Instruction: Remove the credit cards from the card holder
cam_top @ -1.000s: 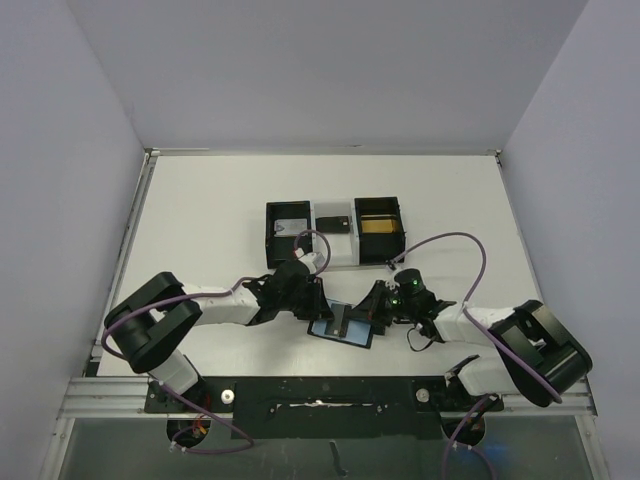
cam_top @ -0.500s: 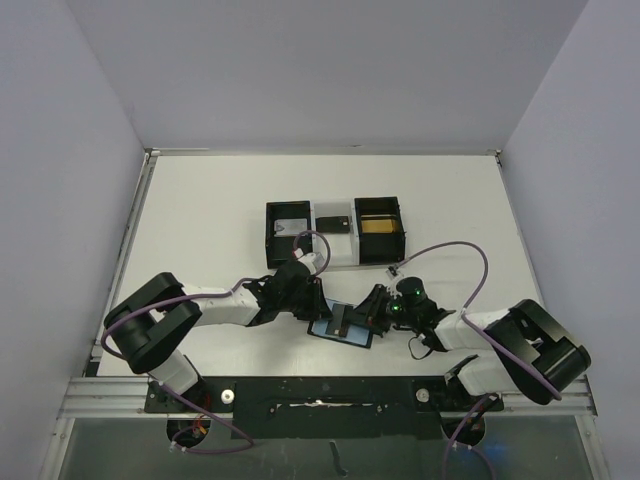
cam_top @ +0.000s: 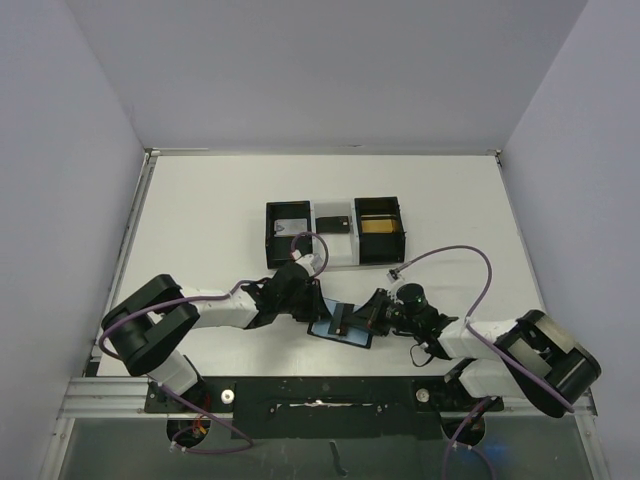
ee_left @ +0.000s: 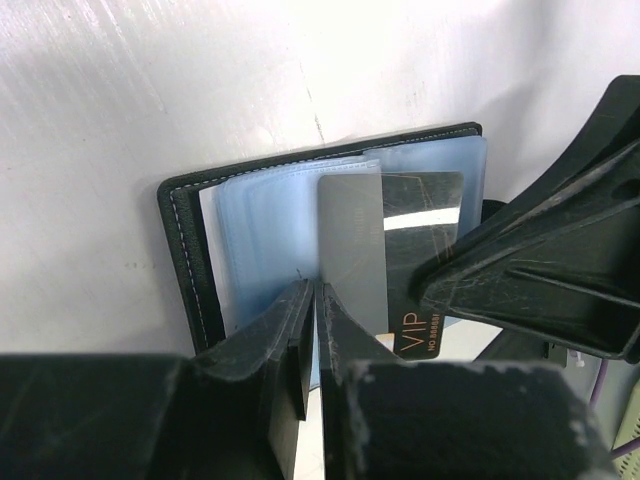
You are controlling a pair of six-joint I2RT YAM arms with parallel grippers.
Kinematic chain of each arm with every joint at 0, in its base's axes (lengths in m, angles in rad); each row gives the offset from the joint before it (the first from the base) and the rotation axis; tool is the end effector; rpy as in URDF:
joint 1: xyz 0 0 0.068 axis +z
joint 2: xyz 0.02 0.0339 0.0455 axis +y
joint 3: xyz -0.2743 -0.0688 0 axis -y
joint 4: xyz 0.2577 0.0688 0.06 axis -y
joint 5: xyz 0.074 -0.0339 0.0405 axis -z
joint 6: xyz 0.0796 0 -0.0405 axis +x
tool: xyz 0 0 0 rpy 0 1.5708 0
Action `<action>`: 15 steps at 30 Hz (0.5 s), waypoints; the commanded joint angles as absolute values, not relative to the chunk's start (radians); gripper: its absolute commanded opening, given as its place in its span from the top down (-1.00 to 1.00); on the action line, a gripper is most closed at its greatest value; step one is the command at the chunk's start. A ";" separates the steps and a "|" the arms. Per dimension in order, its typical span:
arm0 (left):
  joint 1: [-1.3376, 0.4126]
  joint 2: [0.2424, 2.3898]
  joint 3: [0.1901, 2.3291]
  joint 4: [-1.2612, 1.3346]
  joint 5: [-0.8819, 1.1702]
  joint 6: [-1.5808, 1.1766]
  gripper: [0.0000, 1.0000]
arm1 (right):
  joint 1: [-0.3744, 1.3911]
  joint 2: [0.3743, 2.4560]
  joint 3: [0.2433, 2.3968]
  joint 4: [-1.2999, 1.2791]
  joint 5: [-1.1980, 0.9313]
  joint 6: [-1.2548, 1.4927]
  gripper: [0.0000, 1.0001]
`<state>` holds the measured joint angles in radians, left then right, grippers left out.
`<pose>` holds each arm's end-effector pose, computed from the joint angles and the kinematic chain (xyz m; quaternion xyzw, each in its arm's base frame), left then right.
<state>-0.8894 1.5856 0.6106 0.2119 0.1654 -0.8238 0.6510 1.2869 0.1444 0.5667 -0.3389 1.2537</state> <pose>0.1968 -0.2634 0.1027 0.0625 0.9149 -0.3457 0.1991 0.1668 0.1603 0.0861 0.1802 0.8510 0.4692 0.1520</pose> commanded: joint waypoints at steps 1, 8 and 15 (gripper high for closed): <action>-0.897 1.580 0.578 0.163 0.169 -0.789 0.84 | 0.633 1.243 0.165 0.507 -0.314 1.209 0.94; -0.906 1.590 0.595 0.108 0.123 -0.746 0.84 | 0.639 1.297 0.157 0.613 -0.310 1.269 0.65; -0.913 1.604 0.566 0.164 0.150 -0.766 0.87 | 0.641 1.311 0.148 0.670 -0.296 1.282 0.66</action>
